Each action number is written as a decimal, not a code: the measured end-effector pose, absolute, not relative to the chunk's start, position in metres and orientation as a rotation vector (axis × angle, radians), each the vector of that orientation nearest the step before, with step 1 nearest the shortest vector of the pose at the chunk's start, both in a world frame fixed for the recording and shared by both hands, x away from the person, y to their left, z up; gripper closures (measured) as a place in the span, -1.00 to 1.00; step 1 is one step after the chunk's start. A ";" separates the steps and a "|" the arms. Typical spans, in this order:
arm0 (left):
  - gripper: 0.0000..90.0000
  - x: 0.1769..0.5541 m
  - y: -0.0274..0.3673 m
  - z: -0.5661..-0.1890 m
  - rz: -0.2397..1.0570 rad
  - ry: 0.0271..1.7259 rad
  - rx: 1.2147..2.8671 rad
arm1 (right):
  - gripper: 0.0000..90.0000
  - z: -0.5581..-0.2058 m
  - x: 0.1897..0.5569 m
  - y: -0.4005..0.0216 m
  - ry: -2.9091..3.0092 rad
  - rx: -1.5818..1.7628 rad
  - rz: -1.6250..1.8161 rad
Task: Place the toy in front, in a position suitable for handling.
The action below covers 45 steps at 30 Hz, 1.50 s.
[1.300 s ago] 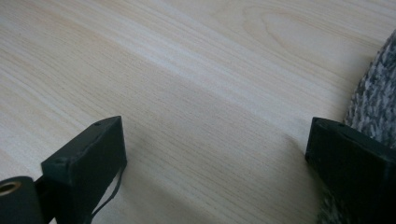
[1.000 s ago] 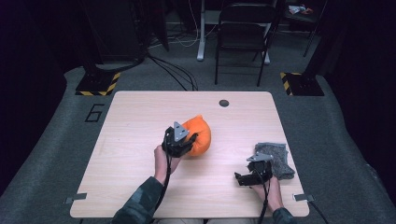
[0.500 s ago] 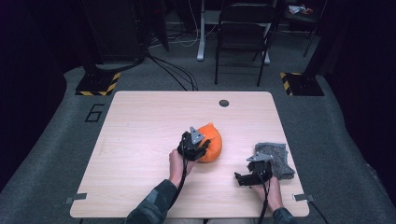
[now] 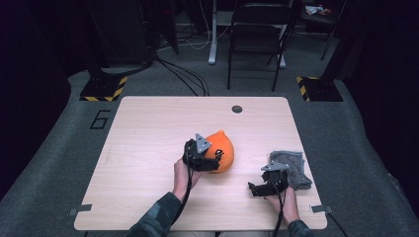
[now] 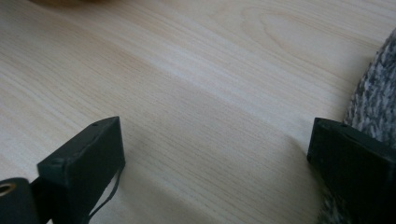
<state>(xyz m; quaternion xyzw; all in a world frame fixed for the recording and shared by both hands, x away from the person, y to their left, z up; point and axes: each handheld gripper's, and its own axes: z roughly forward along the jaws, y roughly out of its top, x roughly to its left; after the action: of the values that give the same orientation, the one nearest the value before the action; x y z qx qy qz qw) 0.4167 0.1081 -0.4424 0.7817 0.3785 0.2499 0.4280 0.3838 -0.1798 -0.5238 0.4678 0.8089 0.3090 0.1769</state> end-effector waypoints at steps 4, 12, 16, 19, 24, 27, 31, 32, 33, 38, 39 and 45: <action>-0.75 0.409 0.135 -0.435 0.634 0.931 1.950 | -1.00 -0.524 0.384 -0.179 2.272 1.348 0.860; -0.89 0.400 0.199 -0.459 0.656 1.065 1.985 | -1.00 -0.524 0.382 -0.178 2.266 1.353 0.855; -0.97 0.406 0.219 -0.480 0.642 1.155 2.017 | -1.00 -0.523 0.384 -0.177 2.272 1.339 0.844; -1.00 0.415 0.230 -0.494 0.648 1.216 2.039 | -1.00 -0.521 0.383 -0.173 2.272 1.312 0.796; -1.00 0.425 0.237 -0.513 0.604 1.274 2.062 | -1.00 -0.516 0.382 -0.166 2.284 1.289 0.714; -1.00 0.428 0.236 -0.516 0.617 1.261 2.085 | -1.00 -0.513 0.384 -0.166 2.301 1.317 0.703; -1.00 0.431 0.232 -0.522 0.639 1.254 2.093 | -1.00 -0.503 0.386 -0.167 2.292 1.347 0.730; -1.00 0.431 0.232 -0.523 0.630 1.255 2.100 | -1.00 -0.498 0.386 -0.167 2.283 1.362 0.742; -1.00 0.432 0.231 -0.524 0.628 1.253 2.121 | -1.00 -0.496 0.387 -0.167 2.277 1.362 0.760; -1.00 0.434 0.232 -0.529 0.609 1.258 2.067 | -0.98 -0.474 0.387 -0.162 2.249 1.371 0.815; -1.00 0.434 0.234 -0.529 0.593 1.249 2.073 | -0.97 -0.470 0.387 -0.161 2.245 1.368 0.826; -1.00 0.435 0.236 -0.530 0.552 1.264 2.067 | -0.96 -0.449 0.389 -0.147 2.237 1.337 0.865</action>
<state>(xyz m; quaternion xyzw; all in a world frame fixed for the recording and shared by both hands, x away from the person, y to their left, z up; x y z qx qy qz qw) 0.4348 0.2361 -0.5297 0.7874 0.4816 0.2103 0.3221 0.3892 -0.1468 -0.4493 0.4775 0.7988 0.3089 0.1964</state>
